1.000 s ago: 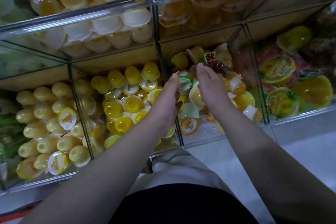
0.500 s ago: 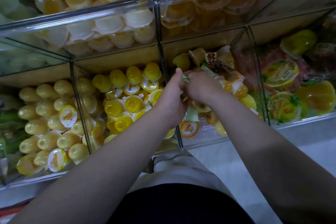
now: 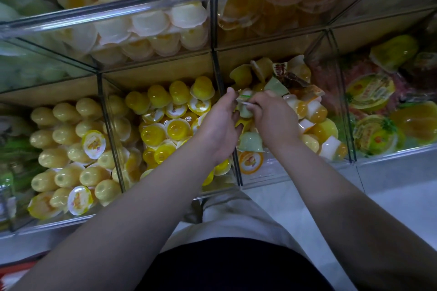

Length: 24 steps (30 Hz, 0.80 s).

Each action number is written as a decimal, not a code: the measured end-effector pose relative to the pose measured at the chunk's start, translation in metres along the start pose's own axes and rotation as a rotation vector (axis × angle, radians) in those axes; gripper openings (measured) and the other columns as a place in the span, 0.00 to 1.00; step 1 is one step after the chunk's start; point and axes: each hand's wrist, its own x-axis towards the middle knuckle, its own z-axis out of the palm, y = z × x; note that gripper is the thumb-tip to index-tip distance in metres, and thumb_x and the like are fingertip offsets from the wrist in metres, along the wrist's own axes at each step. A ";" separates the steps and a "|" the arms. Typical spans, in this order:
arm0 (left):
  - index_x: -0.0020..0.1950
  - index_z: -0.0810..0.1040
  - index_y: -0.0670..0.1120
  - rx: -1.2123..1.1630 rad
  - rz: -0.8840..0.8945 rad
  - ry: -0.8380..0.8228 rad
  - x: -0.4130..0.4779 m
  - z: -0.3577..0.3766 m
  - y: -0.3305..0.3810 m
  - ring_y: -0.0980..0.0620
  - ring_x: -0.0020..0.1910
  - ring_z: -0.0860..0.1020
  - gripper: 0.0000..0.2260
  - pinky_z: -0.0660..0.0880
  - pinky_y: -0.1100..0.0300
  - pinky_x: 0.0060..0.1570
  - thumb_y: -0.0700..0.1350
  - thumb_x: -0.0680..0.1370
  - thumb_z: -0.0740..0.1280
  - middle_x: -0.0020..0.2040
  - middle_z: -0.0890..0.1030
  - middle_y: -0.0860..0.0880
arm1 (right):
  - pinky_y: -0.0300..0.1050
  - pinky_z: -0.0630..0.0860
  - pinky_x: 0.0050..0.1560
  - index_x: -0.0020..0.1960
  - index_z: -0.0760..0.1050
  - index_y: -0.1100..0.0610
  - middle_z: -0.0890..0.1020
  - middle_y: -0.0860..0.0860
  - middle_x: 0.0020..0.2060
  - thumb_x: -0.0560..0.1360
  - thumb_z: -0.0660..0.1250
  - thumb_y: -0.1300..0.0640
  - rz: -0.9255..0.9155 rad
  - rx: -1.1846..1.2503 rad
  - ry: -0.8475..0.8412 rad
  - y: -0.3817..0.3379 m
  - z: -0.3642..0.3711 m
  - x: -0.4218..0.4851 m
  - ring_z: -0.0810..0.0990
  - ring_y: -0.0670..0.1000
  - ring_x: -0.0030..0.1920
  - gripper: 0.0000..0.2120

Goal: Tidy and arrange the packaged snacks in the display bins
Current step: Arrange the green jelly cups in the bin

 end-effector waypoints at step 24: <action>0.64 0.75 0.50 0.106 0.146 -0.027 -0.027 -0.057 0.026 0.53 0.47 0.78 0.12 0.72 0.55 0.53 0.43 0.83 0.57 0.52 0.80 0.52 | 0.43 0.76 0.41 0.42 0.75 0.51 0.78 0.46 0.36 0.80 0.64 0.56 0.370 0.886 0.046 -0.068 -0.041 -0.015 0.76 0.43 0.37 0.08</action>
